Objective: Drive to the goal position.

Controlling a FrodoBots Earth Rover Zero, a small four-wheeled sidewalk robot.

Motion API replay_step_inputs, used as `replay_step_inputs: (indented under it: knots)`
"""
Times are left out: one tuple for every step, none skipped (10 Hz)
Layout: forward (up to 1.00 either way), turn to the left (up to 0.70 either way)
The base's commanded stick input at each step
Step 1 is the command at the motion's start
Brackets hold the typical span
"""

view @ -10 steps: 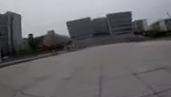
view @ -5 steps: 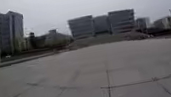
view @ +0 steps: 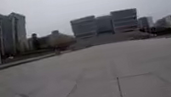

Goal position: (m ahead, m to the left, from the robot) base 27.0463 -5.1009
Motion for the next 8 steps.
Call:
replay_step_inputs:
  knots:
    - [1.0,0.02]
    - [1.0,0.02]
    - [1.0,0.02]
    - [1.0,0.02]
    - [1.0,0.02]
    - [1.0,0.02]
    - [1.0,0.02]
    - [1.0,0.02]
